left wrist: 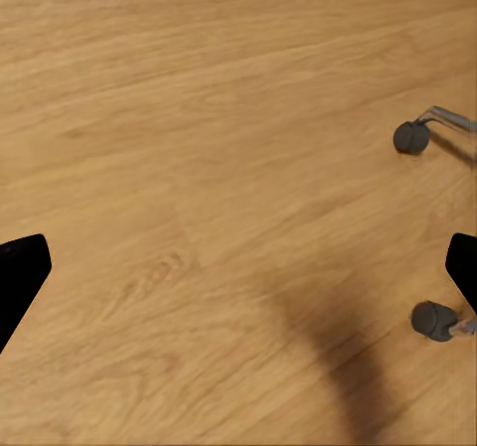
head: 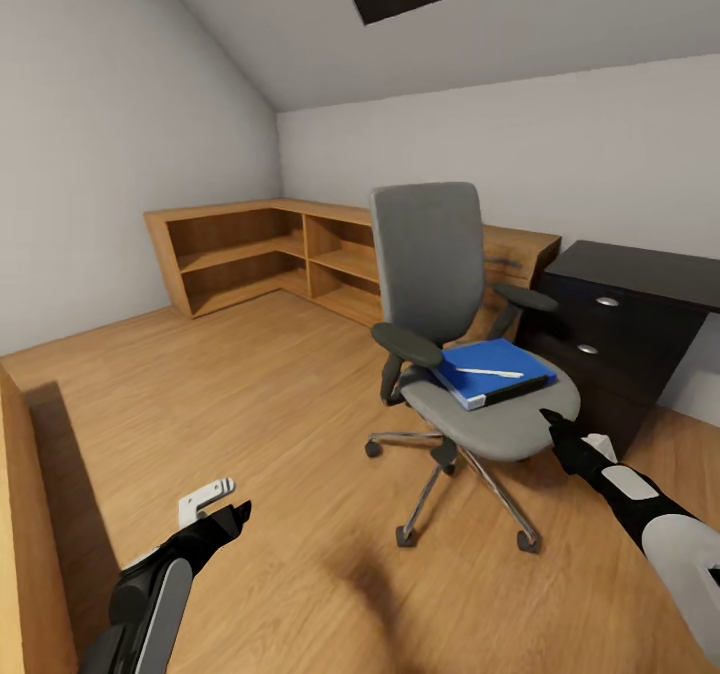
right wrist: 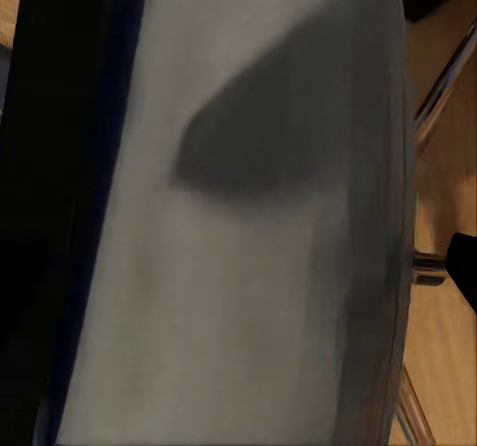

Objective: In the bedroom, organize the workspace by keeping the computer under the desk, ensuring the monitor is on the desk, placing the keyboard on the desk next to the monitor, placing the mouse on the desk next to the keyboard, moving the folder from the swivel chair onto the desk next to the mouse, stacking the notebook on top of the folder with the pen on top of the notebook, and positioning the swivel chair next to the desk.

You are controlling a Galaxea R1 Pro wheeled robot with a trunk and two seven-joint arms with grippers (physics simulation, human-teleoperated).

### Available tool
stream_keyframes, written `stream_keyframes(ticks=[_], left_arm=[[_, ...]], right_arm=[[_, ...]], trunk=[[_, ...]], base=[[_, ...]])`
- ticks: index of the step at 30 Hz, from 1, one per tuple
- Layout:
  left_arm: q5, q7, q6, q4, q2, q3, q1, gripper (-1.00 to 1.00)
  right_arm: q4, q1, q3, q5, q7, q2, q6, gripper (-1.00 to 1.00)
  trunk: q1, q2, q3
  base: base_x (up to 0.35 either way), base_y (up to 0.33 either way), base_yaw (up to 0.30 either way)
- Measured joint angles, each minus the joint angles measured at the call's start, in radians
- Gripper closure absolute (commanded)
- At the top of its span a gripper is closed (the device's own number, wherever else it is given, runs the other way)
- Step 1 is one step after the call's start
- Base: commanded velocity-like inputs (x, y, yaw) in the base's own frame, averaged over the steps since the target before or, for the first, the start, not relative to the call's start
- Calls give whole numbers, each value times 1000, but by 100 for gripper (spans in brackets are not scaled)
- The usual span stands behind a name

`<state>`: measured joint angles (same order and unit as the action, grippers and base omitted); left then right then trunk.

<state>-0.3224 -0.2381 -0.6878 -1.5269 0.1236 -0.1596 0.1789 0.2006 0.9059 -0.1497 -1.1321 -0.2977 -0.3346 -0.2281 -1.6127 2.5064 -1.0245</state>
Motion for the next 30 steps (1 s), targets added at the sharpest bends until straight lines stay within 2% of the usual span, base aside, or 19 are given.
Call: stream_keyframes(ticks=[8, 14, 23, 27, 30], left_arm=[[0, 0, 0, 0, 0, 7, 0, -100], [0, 0, 0, 1, 0, 17, 0, -100], [-1, 0, 0, 1, 0, 21, 0, -100], [-1, 0, 0, 1, 0, 22, 0, -100], [-1, -1, 0, 2, 0, 22, 0, -100]], right_arm=[[-1, 0, 0, 2, 1, 0, 0, -100], [-2, 0, 0, 0, 0, 1, 2, -100], [-3, 0, 0, 1, -1, 2, 2, -100], [-1, 1, -19, -3, -3, 2, 1, -100], [-3, 0, 1, 1, -1, 2, 2, -100]], trunk=[[0, 0, 0], [0, 0, 0], [-1, 0, 0], [-1, 0, 0], [-1, 0, 0]], base=[[245, -6, 0], [191, -197, 23], [15, -28, 228], [-81, 0, 257], [-279, 0, 90]])
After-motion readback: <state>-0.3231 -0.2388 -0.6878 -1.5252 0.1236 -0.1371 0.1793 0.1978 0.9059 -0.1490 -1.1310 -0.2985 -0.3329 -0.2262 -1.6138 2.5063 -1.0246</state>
